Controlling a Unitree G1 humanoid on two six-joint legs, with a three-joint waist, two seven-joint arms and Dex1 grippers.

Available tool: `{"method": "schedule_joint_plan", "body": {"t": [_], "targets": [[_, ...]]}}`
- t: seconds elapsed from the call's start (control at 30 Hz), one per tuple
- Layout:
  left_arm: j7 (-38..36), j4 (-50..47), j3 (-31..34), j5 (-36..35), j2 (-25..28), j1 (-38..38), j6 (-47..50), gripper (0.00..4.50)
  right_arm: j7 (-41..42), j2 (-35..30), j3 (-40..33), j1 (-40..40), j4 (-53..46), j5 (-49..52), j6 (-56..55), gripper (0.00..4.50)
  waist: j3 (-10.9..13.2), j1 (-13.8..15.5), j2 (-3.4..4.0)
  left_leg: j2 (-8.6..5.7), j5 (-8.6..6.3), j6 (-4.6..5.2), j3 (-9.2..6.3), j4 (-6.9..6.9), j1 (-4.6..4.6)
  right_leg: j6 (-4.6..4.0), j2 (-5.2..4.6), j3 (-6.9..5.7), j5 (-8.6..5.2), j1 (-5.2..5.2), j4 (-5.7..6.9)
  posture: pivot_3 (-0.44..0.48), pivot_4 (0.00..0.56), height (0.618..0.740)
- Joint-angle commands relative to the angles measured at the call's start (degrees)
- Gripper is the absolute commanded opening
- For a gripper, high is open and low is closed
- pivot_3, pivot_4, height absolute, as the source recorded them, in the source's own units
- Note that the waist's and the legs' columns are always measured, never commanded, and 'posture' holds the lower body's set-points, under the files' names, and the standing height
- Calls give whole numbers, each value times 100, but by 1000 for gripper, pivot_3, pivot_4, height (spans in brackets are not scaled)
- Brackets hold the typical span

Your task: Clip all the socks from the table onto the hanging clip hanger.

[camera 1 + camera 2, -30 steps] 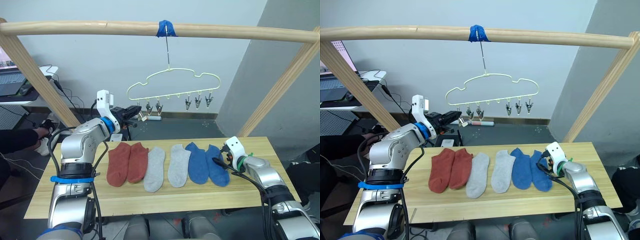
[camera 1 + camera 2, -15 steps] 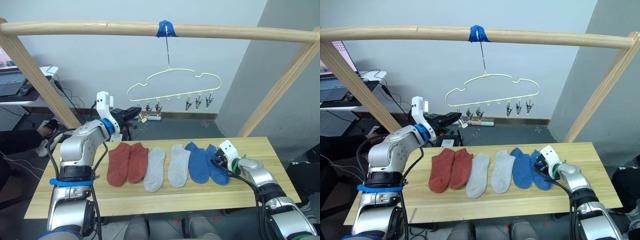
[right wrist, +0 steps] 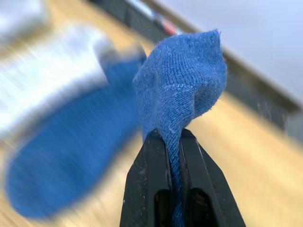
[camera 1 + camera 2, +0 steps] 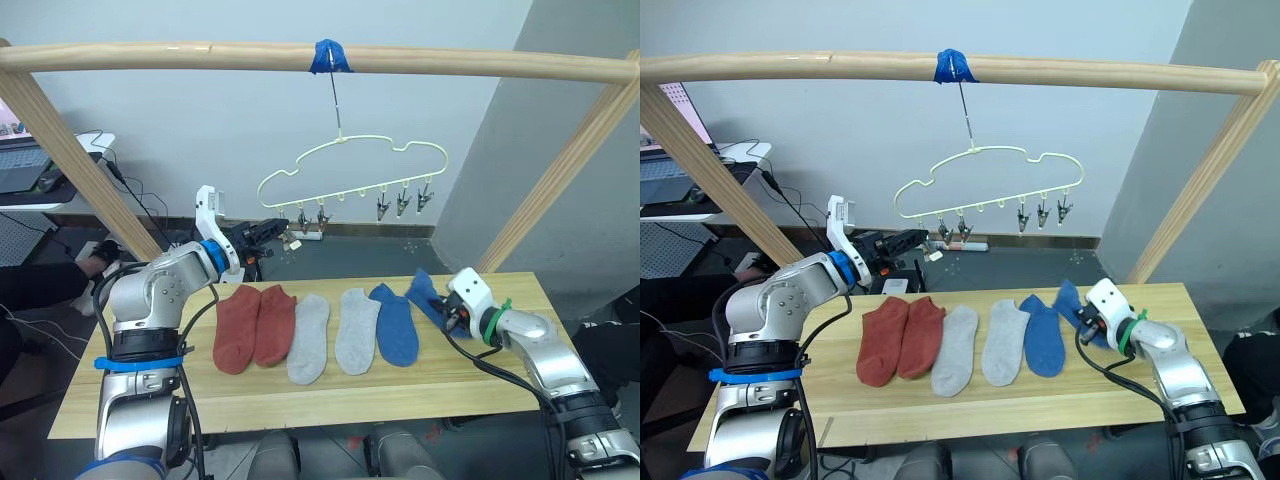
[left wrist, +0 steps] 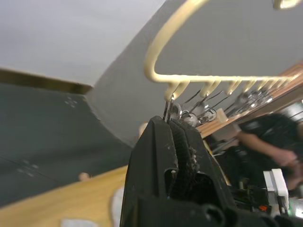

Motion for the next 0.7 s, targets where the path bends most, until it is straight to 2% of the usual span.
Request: {"method": "schedule_joint_plan", "body": {"t": [0.03, 0.13, 0.27, 0.7], "targets": [[157, -49, 394, -525, -50, -196, 503, 0, 26, 351, 183, -160, -1108, 525, 826, 22, 0, 10, -1, 0, 0, 0, -4, 0, -2, 0, 0, -3, 0, 1, -2, 20, 123, 740], [328, -3, 606, -755, -132, -292, 708, 0, -163, 865, 365, -439, -1313, 733, 1314, 22, 1, 35, -1, -1, 0, 0, -12, 1, -8, 0, -1, -10, 0, 0, -4, 17, 118, 740], [459, -96, 630, -870, -230, -325, 782, 0, -342, 1544, 736, -915, -789, 661, 1290, 22, 1, 62, -3, -1, 1, -1, -15, 3, -10, -2, -2, -14, 1, -1, -6, 22, 115, 740], [610, -527, 638, -1102, -251, -120, 882, 0, -402, 2101, 831, -1500, -380, 801, 1366, 22, 2, 262, -3, -2, 0, -2, -24, -3, -21, -21, -6, -26, 12, -7, -16, 52, 125, 740]]}}
